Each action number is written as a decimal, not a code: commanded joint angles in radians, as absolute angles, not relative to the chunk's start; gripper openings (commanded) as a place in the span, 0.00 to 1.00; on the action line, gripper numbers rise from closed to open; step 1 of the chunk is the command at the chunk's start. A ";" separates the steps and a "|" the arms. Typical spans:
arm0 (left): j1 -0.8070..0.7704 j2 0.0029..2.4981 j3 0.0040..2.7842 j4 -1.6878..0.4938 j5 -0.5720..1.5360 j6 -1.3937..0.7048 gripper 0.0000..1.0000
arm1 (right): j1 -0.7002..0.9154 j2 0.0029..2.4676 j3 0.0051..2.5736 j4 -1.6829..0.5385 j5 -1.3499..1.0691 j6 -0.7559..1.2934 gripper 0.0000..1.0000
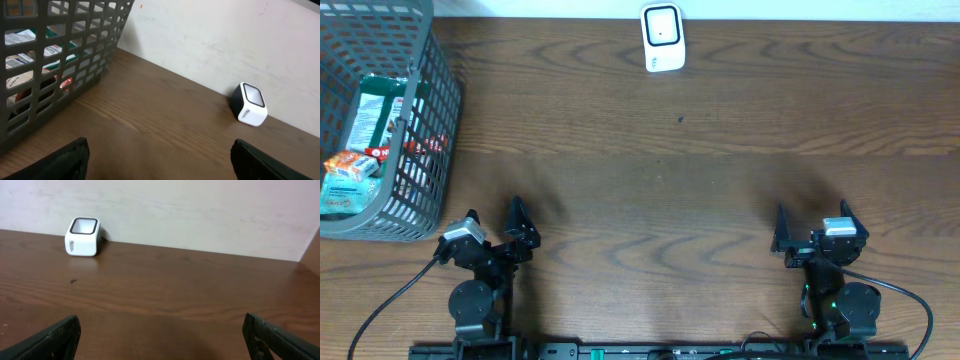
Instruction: Scan the item barcode
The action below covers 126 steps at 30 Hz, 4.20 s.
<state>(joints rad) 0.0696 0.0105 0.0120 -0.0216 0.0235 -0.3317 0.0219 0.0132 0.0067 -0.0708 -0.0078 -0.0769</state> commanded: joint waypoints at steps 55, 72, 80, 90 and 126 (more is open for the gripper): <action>0.066 0.004 0.004 -0.071 0.007 -0.311 0.88 | 0.006 0.018 0.006 -0.075 -0.002 -0.083 0.99; 0.066 0.004 0.004 -0.071 0.007 -0.311 0.88 | 0.006 0.018 0.006 -0.075 -0.002 -0.083 0.99; 0.066 0.004 0.004 -0.071 0.007 -0.311 0.88 | 0.006 0.018 0.006 -0.075 -0.002 -0.083 0.99; 0.066 0.004 0.007 -0.051 0.022 -0.311 0.88 | 0.006 0.018 0.006 -0.075 -0.002 -0.083 0.99; 0.066 1.221 1.723 -1.294 0.146 -0.105 0.98 | 0.006 0.018 0.006 -0.075 -0.002 -0.083 0.99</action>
